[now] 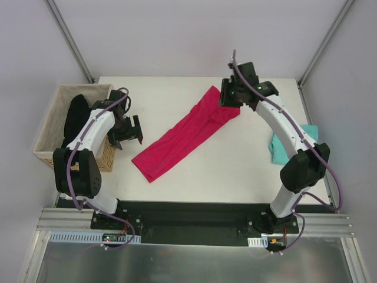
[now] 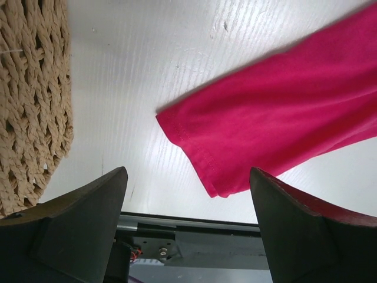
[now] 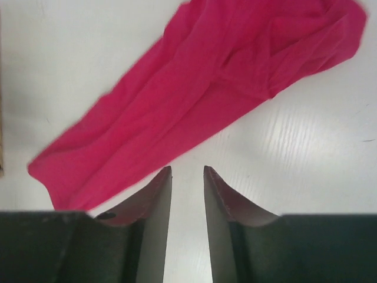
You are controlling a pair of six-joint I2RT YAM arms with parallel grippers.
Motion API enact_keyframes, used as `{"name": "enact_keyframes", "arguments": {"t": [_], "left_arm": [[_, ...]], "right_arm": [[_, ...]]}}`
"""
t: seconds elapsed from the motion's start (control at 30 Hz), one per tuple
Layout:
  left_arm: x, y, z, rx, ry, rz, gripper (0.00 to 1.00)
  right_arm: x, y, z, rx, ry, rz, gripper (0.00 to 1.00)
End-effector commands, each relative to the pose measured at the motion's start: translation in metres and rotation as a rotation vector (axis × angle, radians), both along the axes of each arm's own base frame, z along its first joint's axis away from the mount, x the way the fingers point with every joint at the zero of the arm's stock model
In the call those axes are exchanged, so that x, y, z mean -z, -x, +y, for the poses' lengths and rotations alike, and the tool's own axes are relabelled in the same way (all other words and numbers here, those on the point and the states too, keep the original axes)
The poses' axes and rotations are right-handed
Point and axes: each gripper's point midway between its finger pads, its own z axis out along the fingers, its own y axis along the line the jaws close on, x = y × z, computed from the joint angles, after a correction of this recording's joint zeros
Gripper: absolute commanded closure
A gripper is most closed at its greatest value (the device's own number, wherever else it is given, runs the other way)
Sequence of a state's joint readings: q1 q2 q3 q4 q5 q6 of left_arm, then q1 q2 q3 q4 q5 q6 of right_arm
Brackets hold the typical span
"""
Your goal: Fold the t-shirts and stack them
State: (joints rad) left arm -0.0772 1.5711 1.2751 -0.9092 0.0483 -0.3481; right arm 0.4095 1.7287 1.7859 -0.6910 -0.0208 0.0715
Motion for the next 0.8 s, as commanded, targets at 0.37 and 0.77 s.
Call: {"name": "enact_keyframes", "arguments": {"t": [0.37, 0.77], "left_arm": [[-0.021, -0.009, 0.003, -0.008, 0.002, -0.107, 0.15], [-0.029, -0.017, 0.004, -0.012, 0.006, -0.135, 0.15]], "right_arm": [[0.108, 0.086, 0.101, -0.173, 0.043, 0.293, 0.89], [0.158, 0.141, 0.159, -0.297, 0.046, 0.425, 0.89]]}}
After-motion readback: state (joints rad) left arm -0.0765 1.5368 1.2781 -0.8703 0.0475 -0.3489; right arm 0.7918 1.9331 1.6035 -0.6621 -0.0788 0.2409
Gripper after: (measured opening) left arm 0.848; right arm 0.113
